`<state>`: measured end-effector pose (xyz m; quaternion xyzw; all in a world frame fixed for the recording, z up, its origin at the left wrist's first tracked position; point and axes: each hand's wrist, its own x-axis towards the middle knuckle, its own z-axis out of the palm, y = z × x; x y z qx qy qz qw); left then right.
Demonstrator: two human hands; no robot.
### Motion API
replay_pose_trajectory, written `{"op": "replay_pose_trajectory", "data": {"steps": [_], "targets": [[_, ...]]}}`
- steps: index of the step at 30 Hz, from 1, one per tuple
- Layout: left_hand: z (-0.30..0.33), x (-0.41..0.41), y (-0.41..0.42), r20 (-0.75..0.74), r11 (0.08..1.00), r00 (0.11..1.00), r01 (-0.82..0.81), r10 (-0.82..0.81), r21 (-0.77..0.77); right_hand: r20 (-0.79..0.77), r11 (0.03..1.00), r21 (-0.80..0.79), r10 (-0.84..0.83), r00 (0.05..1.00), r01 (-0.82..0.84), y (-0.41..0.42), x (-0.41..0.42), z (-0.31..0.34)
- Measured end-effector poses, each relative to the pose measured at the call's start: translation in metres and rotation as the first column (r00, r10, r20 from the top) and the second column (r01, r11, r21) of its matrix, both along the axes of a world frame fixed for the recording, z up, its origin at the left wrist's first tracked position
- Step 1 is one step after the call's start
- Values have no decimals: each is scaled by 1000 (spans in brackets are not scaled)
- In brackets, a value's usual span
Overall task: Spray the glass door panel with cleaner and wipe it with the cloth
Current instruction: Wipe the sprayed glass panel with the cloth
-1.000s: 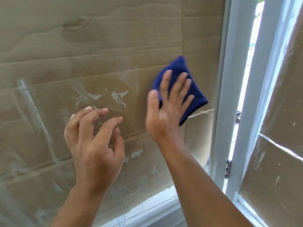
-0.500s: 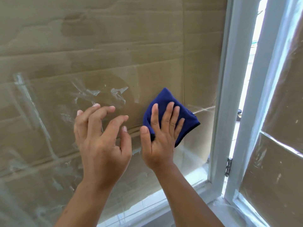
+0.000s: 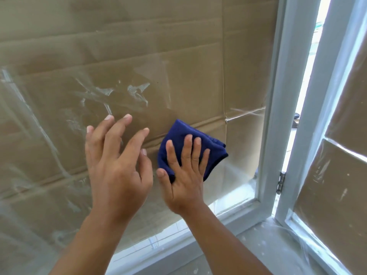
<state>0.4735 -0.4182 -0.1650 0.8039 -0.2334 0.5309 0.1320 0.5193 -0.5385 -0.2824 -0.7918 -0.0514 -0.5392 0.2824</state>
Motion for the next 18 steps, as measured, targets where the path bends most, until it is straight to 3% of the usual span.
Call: {"op": "replay_pose_trajectory", "data": {"steps": [1, 3, 5, 7, 9, 12, 14, 16, 18], "targets": [[-1, -2, 3, -30, 1000, 1000, -5, 6, 22, -7, 999, 32, -10, 1000, 10, -4, 1, -7], [-2, -8, 8, -104, 998, 995, 6, 0, 59, -75, 960, 272, -49, 996, 68, -18, 4, -9], [-2, -13, 12, -172, 996, 985, 30, -16, 82, -160, 785, 611, -9, 987, 106, -32, 8, 5], [-4, -16, 13, -214, 994, 977, 46, -25, 95, -179, 620, 776, 35, 983, 119, -38, 11, 21], [-8, -18, 11, -243, 994, 969, 63, -38, 95, -156, 674, 733, 28, 987, 96, -28, 8, 26], [-18, -16, 4, -262, 989, 962, 109, -81, 96, -96, 905, 423, -1, 995, 42, 0, 0, 5], [-22, -13, 0, -254, 988, 962, 129, -104, 85, -81, 962, 265, -46, 996, 66, 6, 1, -12], [-23, -10, -3, -241, 989, 964, 132, -113, 62, -80, 932, 349, -72, 994, 96, -2, 5, -13], [-24, -8, -5, -227, 989, 966, 141, -128, 43, -117, 781, 612, -68, 991, 125, -16, 9, -6]]}}
